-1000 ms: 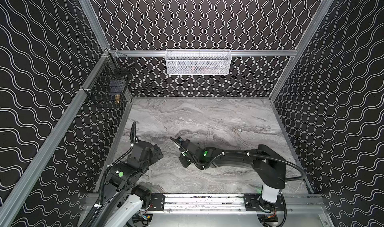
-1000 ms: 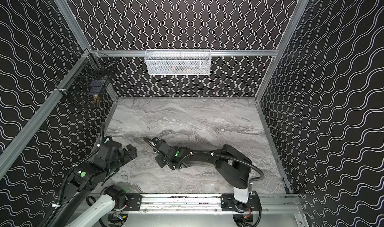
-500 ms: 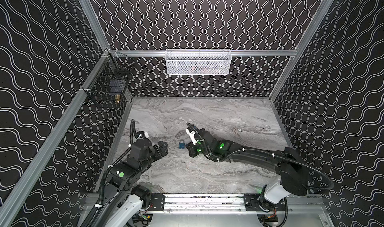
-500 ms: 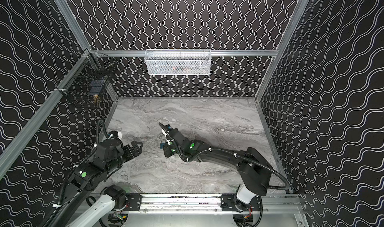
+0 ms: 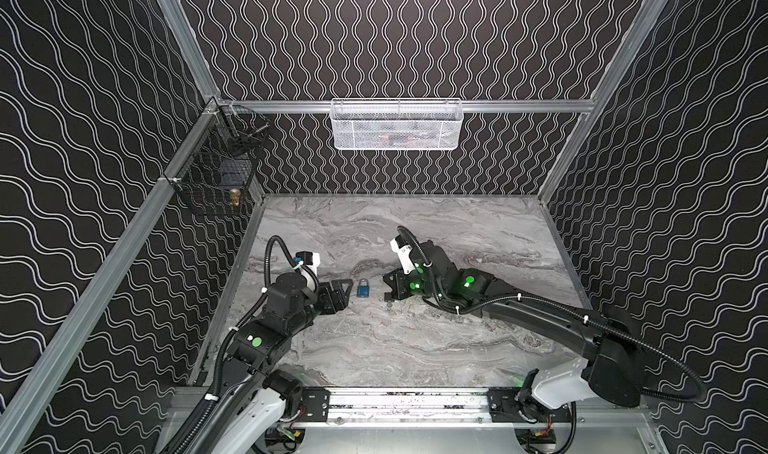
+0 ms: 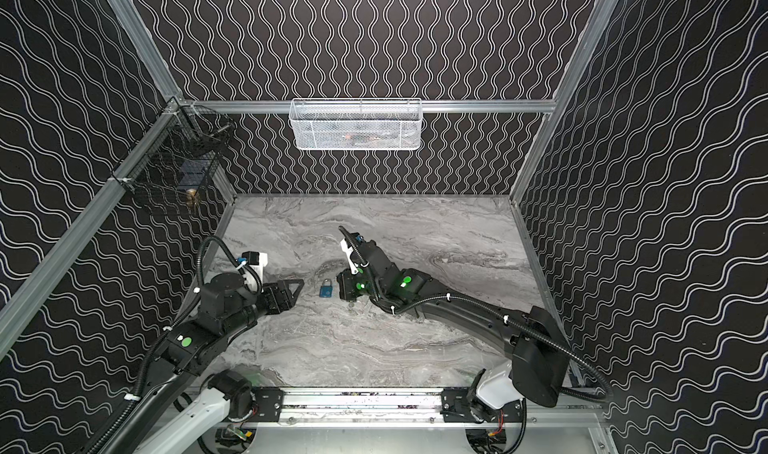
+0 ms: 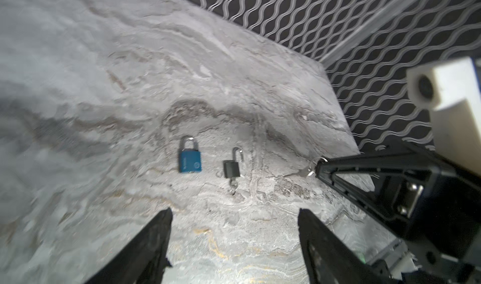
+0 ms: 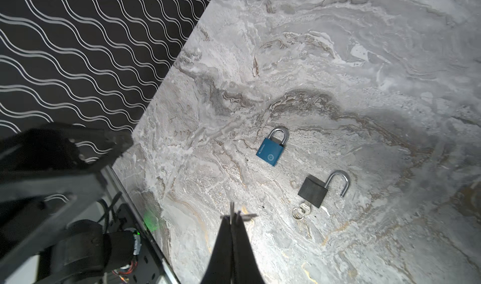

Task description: Unlock with the key

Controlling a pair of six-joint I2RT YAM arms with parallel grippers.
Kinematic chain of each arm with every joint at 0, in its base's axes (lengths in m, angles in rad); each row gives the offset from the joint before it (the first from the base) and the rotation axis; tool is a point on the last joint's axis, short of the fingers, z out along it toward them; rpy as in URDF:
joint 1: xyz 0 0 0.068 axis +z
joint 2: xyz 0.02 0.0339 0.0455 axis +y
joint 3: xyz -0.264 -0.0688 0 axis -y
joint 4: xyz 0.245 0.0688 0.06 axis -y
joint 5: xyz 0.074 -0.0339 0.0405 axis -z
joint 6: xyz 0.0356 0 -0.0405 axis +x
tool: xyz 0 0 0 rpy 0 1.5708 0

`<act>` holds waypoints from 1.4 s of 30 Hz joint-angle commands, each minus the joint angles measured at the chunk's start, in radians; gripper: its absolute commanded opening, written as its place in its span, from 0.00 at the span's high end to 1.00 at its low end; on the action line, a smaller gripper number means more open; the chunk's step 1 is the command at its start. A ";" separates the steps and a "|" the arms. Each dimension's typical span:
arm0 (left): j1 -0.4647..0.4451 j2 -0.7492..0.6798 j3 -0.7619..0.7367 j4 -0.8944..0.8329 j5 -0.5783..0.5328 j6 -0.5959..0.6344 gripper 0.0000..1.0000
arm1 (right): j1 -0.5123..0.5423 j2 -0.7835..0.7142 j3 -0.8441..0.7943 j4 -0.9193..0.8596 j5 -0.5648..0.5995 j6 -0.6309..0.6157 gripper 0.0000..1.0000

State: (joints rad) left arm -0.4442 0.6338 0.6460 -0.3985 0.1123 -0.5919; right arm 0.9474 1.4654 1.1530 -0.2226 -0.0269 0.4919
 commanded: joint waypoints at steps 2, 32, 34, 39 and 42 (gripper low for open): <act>0.001 0.027 -0.049 0.206 0.133 0.068 0.25 | -0.011 -0.034 0.018 -0.048 -0.027 0.025 1.00; -0.345 0.350 -0.225 1.020 -0.032 0.382 0.43 | -0.062 -0.197 0.025 -0.109 -0.163 0.071 1.00; -0.344 0.355 -0.230 1.045 -0.030 0.390 0.46 | -0.062 -0.197 0.022 -0.104 -0.169 0.071 1.00; -0.348 0.359 -0.236 1.086 -0.020 0.409 0.52 | -0.063 -0.195 0.016 -0.098 -0.181 0.073 1.00; -0.348 0.356 -0.244 1.109 -0.006 0.413 0.54 | -0.062 -0.198 0.010 -0.092 -0.177 0.075 1.00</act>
State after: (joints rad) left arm -0.7918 0.9916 0.4080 0.6285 0.0883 -0.2161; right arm 0.8852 1.2732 1.1667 -0.3355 -0.1963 0.5579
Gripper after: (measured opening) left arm 0.464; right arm 0.050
